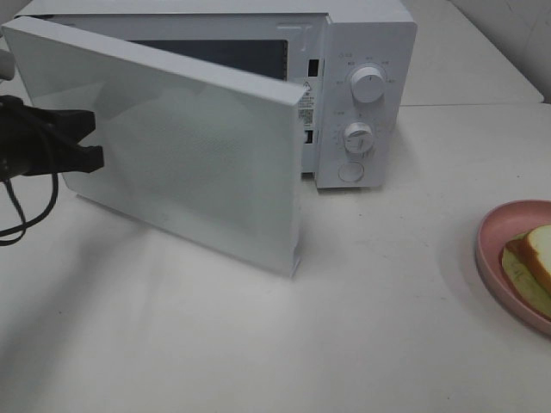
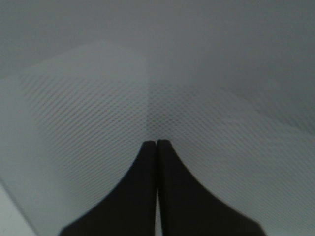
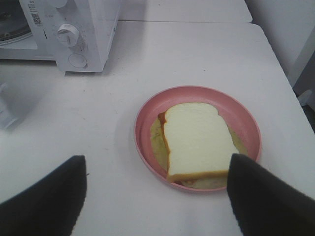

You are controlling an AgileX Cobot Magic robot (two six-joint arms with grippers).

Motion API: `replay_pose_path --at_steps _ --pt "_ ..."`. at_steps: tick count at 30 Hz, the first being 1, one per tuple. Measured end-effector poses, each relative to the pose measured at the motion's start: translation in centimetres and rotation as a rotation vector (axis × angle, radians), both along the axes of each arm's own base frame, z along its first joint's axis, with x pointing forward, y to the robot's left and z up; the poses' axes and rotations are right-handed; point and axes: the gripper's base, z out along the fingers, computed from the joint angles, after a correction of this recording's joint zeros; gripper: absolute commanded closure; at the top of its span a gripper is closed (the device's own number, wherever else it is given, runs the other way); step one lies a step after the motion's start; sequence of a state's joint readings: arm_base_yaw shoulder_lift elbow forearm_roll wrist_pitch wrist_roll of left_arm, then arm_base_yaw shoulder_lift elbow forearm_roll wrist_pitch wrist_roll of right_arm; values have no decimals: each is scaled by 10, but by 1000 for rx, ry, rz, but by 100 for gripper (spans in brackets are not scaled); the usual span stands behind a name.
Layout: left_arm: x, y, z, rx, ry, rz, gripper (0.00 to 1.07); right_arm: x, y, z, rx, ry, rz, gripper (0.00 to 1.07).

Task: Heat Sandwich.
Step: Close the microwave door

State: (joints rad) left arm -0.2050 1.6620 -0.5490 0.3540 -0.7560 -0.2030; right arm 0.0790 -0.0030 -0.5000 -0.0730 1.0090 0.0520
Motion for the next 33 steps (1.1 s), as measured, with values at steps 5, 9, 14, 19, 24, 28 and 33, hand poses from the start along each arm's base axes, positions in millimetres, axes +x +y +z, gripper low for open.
replay_pose_path --at_steps 5,9,14,19,24,28,33 --pt "13 -23 3 -20 -22 -45 107 0 0 0 0 0 0 31" --pt "20 -42 3 -23 -18 -78 107 0 0 0 0 0 0 31" --pt "26 -55 3 -11 0 -100 107 0 0 0 1 0 1 31" --pt "34 -70 4 -33 -11 -112 107 0 0 0 1 0 1 31" --pt "39 -89 5 -41 -22 -150 107 0 0 0 1 0 1 31" --pt "42 -103 6 -42 -18 -168 107 0 0 0 1 0 1 31" --pt "45 -121 5 -42 -14 -197 107 0 0 0 1 0 1 31"
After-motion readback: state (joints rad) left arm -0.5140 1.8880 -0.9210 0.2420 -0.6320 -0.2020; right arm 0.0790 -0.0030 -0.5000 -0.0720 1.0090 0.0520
